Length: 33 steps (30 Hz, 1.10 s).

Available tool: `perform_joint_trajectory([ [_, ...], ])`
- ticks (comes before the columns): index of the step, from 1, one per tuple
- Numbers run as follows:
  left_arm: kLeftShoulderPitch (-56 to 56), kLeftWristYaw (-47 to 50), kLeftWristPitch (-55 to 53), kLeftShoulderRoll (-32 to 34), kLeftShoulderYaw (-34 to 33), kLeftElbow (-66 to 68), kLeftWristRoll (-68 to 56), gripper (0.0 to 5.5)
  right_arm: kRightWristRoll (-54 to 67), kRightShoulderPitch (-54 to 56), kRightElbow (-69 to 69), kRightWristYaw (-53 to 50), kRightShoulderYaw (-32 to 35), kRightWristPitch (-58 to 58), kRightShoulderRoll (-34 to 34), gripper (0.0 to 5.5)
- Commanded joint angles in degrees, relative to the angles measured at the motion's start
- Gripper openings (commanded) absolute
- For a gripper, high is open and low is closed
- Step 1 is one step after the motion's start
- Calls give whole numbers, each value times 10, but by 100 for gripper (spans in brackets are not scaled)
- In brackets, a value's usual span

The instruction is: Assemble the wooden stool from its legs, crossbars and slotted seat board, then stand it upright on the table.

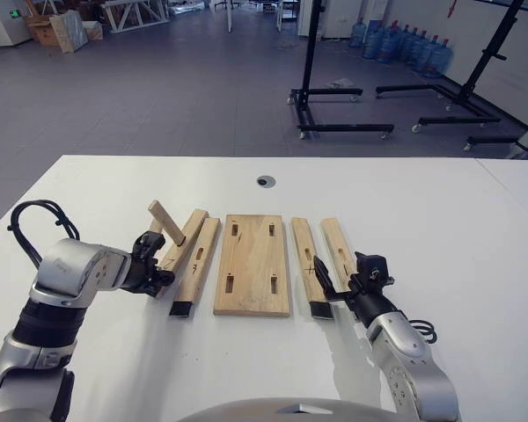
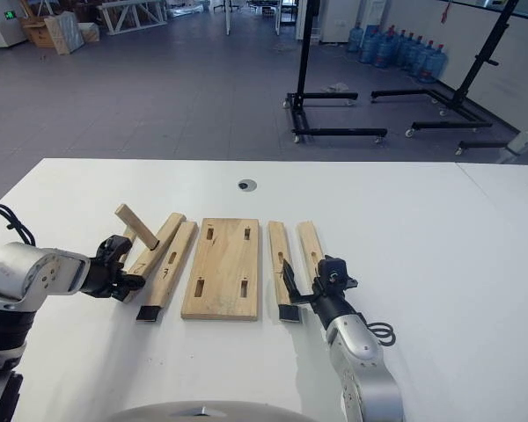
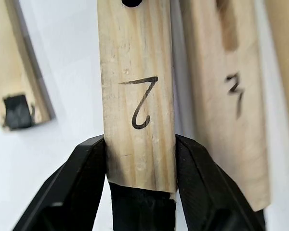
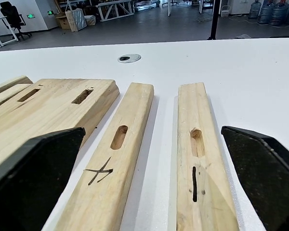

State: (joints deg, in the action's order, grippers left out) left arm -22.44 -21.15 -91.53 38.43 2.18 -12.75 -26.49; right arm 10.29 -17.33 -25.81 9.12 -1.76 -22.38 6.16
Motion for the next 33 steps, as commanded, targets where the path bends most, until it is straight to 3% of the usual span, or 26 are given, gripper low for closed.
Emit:
perform_joint_trajectory([
  [1,-63,11,-7,-43,-30,28,5,204,8,15,-1,8,12,-12,13,523],
  [11,-133,45,8,-134,-104,64,29,204,31,81,26,53,48,-41,66,523],
  [18,-132,46,3,-178,-146,36,21,204,124,170,27,103,108,-105,103,523],
  [26,-152,-57,126,-230,-183,52,-69,204,319,367,117,216,175,-242,179,523],
  [33,-108,-169,212,-236,-195,104,-148,204,439,566,354,270,268,-334,253,523],
])
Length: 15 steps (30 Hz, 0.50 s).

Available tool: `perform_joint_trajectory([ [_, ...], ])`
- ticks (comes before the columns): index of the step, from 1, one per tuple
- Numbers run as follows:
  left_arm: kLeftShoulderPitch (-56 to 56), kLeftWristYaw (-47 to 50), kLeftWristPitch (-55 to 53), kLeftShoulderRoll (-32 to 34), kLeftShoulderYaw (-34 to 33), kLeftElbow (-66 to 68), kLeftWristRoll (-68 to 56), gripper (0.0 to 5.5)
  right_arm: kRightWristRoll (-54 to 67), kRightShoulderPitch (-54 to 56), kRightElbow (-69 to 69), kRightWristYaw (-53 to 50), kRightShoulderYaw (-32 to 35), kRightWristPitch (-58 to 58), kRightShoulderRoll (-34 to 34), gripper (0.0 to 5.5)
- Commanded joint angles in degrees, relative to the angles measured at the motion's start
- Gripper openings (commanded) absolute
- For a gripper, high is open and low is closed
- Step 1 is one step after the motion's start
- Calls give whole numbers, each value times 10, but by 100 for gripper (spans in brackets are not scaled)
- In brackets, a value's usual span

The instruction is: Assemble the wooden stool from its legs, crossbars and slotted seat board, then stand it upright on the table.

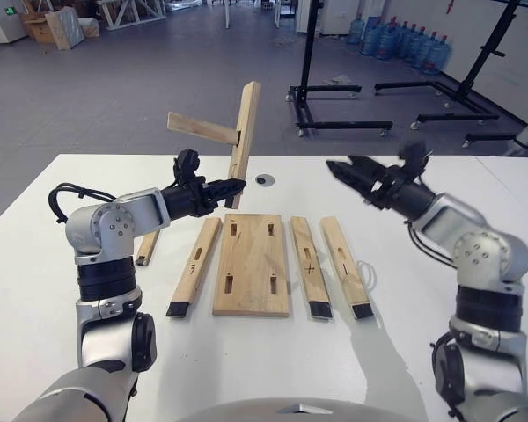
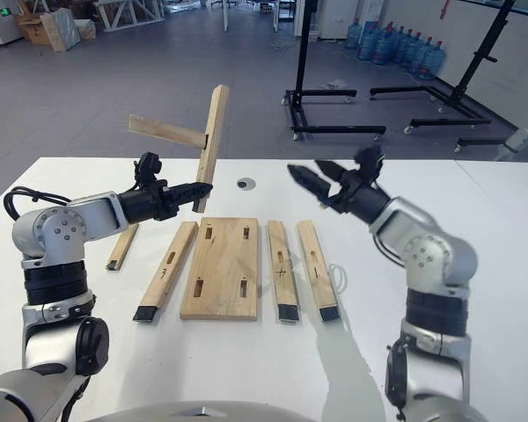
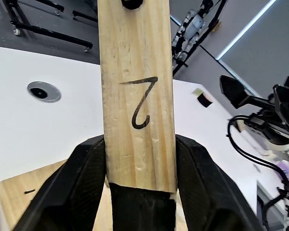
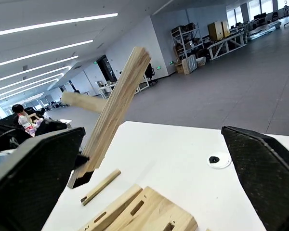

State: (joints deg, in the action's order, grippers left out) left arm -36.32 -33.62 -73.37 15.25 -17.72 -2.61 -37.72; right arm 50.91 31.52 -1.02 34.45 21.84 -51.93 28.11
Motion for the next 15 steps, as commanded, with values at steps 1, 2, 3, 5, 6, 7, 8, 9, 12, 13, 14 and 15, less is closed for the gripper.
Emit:
perform_joint_trajectory([
  [1,45,-60,37,-8,11,-1,-46,204,37,101,147,20,32,-51,35,523],
  [2,57,-74,43,-9,20,-3,-54,204,38,118,177,23,30,-60,35,523],
  [3,71,-94,47,-9,33,-8,-64,204,37,131,196,25,22,-69,28,523],
  [5,89,-125,53,-2,56,-13,-76,204,40,144,214,26,10,-85,12,523],
  [6,92,-136,54,1,64,-11,-82,204,43,145,216,25,6,-94,3,523],
  [7,92,-150,54,4,67,-10,-92,204,45,139,211,23,1,-101,-8,523],
  [8,90,-162,51,8,68,-8,-102,204,49,129,202,19,0,-110,-15,523],
  [9,88,-177,47,14,67,-7,-115,204,56,115,191,16,3,-121,-21,523],
  [12,89,-199,42,33,72,-4,-131,204,97,92,173,8,29,-168,-28,523],
  [13,92,-206,40,39,72,-5,-140,204,114,91,168,4,37,-185,-31,523],
  [14,95,-214,36,42,71,-8,-149,204,127,90,165,-2,42,-199,-34,523],
  [15,99,-221,33,47,74,-12,-157,204,143,90,166,-9,51,-212,-41,523],
])
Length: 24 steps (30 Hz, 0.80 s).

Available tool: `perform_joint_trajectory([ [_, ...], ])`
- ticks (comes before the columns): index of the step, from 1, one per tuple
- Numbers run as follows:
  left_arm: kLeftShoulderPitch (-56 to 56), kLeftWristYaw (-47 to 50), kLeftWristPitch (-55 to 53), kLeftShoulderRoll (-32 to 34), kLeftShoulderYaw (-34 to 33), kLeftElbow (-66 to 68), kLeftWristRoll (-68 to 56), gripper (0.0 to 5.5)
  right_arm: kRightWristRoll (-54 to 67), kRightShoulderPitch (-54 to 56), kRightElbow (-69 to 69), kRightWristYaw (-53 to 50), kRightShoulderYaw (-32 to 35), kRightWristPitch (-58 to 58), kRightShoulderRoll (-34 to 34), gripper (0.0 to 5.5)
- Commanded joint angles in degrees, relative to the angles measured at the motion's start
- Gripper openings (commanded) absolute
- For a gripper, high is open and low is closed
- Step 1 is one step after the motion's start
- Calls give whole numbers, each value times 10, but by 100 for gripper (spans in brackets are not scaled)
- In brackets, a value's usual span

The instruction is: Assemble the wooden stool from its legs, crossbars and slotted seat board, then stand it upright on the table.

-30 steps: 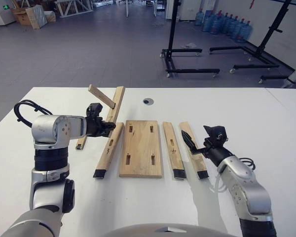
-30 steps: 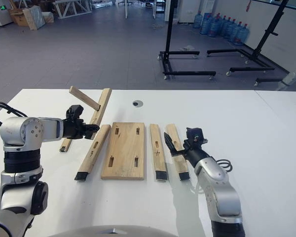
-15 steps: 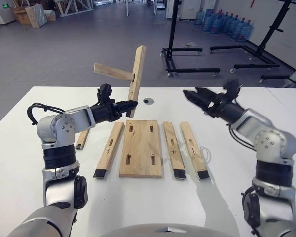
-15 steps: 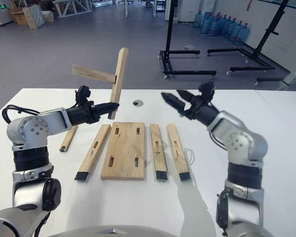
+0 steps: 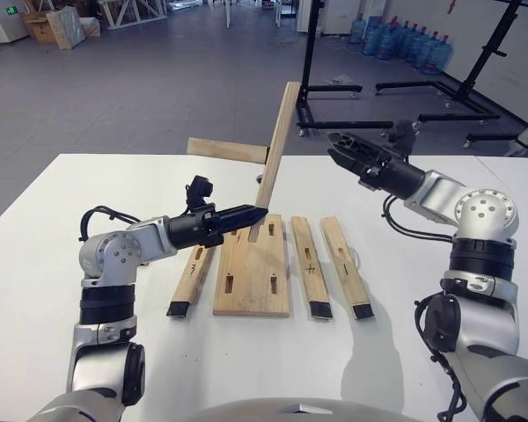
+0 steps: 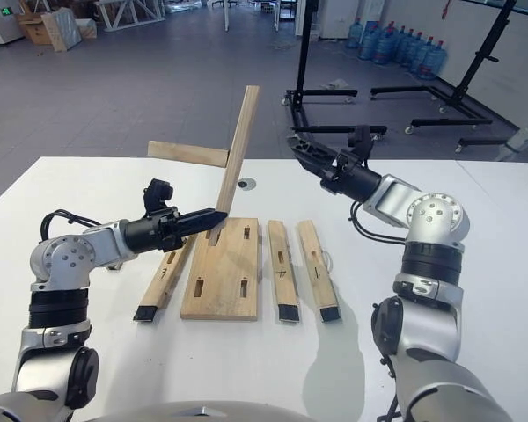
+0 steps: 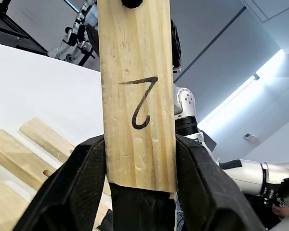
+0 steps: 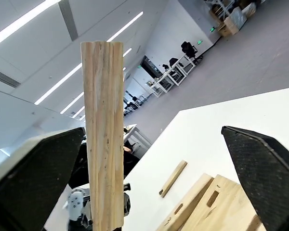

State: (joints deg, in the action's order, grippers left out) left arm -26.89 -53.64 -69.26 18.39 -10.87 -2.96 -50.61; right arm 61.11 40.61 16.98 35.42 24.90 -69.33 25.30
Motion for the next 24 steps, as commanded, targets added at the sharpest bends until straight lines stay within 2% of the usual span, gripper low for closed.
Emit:
perform_joint_trajectory([
  [1,8,-25,-8,19,11,-11,-31,204,53,-2,-14,-24,27,-47,-18,523],
  [5,19,-37,0,33,37,-9,-33,204,121,-12,-50,-59,45,-74,-52,523],
  [13,27,-41,-5,39,58,-32,-55,204,202,-9,-81,-156,27,-65,-117,523],
  [24,30,-29,-2,47,77,-39,-64,204,257,-8,-102,-217,-4,-32,-133,523],
])
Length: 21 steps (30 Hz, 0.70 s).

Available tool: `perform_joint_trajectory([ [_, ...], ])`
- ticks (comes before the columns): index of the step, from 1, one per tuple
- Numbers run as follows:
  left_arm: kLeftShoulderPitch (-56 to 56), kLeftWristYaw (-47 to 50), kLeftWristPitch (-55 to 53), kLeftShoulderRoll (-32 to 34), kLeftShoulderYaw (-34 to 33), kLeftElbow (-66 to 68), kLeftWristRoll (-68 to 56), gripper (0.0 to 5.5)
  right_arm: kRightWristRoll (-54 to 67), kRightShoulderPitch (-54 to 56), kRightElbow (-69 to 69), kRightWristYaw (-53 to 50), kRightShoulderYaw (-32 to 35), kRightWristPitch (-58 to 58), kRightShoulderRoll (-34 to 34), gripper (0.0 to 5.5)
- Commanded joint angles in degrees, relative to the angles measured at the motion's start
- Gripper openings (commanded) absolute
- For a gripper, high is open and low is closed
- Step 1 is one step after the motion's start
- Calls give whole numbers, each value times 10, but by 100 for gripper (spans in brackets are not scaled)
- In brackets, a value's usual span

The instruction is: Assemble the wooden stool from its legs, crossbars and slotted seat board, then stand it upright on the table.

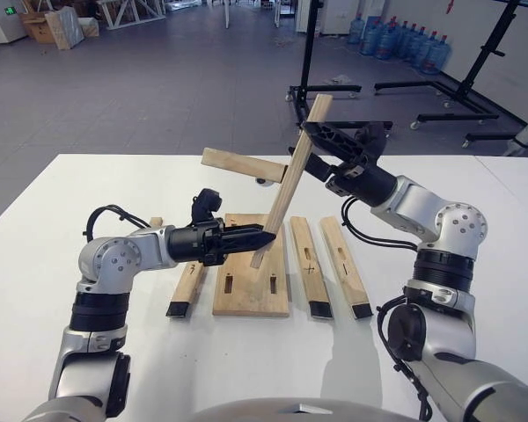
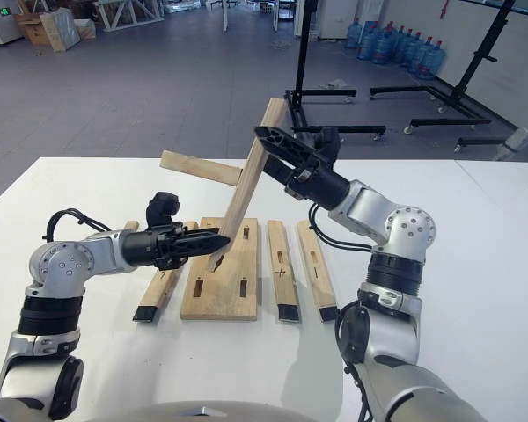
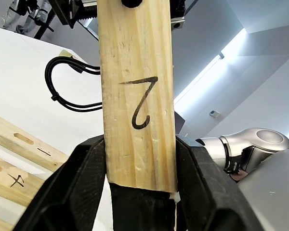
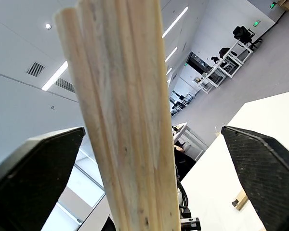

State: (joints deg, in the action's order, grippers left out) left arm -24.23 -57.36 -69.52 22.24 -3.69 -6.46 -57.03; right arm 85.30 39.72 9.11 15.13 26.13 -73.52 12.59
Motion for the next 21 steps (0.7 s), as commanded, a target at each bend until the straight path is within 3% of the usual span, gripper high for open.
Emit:
perform_joint_trajectory([
  [1,3,10,2,8,6,-4,-1,204,17,-4,-29,-17,-22,13,-7,523],
  [7,1,13,6,12,12,-2,-1,204,16,-25,-43,-30,-40,37,-1,523],
  [21,-3,13,12,16,18,0,1,204,26,-36,-48,-34,-65,61,6,286],
])
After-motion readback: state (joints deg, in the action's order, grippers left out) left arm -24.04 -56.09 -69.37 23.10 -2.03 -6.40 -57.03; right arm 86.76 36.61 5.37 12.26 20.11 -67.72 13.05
